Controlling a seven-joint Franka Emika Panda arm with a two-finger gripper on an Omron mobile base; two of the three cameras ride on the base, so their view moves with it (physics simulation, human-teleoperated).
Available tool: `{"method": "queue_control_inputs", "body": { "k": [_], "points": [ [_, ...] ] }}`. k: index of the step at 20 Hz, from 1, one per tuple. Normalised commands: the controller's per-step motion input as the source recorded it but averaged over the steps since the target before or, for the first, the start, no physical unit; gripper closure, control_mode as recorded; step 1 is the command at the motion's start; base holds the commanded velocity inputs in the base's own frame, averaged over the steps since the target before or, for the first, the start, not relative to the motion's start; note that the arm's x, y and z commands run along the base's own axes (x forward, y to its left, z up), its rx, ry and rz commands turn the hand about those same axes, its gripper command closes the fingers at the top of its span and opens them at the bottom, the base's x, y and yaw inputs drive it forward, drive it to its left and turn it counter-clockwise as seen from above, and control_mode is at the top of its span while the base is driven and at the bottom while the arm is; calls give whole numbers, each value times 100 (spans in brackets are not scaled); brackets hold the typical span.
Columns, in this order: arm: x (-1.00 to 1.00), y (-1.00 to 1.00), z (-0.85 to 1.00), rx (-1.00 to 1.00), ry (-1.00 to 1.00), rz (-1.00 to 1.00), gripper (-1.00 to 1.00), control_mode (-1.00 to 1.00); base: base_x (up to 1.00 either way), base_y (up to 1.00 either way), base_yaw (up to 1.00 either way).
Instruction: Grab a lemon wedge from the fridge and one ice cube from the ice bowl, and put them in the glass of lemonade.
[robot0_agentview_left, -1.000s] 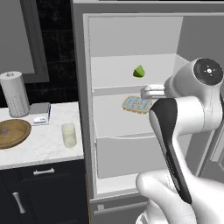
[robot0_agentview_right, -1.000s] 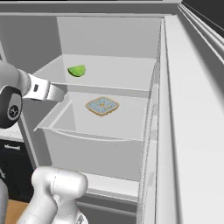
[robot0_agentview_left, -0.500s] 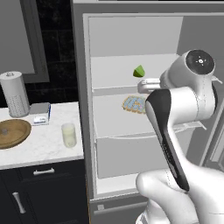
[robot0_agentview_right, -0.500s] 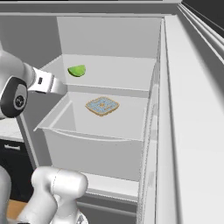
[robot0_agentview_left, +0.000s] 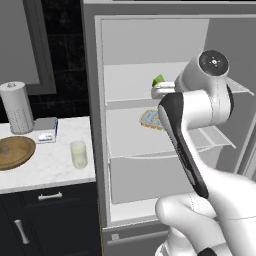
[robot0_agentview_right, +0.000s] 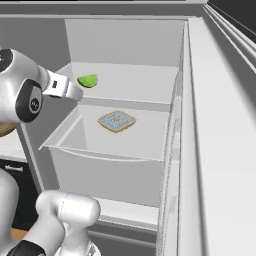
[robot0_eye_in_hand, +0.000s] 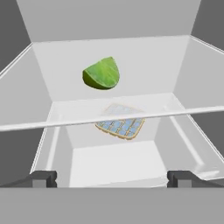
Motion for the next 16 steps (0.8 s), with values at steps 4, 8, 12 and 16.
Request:
{"method": "queue_control_inputs", "body": {
  "k": [4, 8, 12, 16],
  "points": [
    [40, 1, 1, 0, 0, -7, -100, -100, 0, 0, 0],
    [44, 0, 0, 0, 0, -12, -100, -100, 0, 0, 0],
    [46, 0, 0, 0, 0, -13, -100, -100, 0, 0, 0],
    [42, 4, 0, 0, 0, -8, -100, -100, 0, 0, 0]
  ]
}}
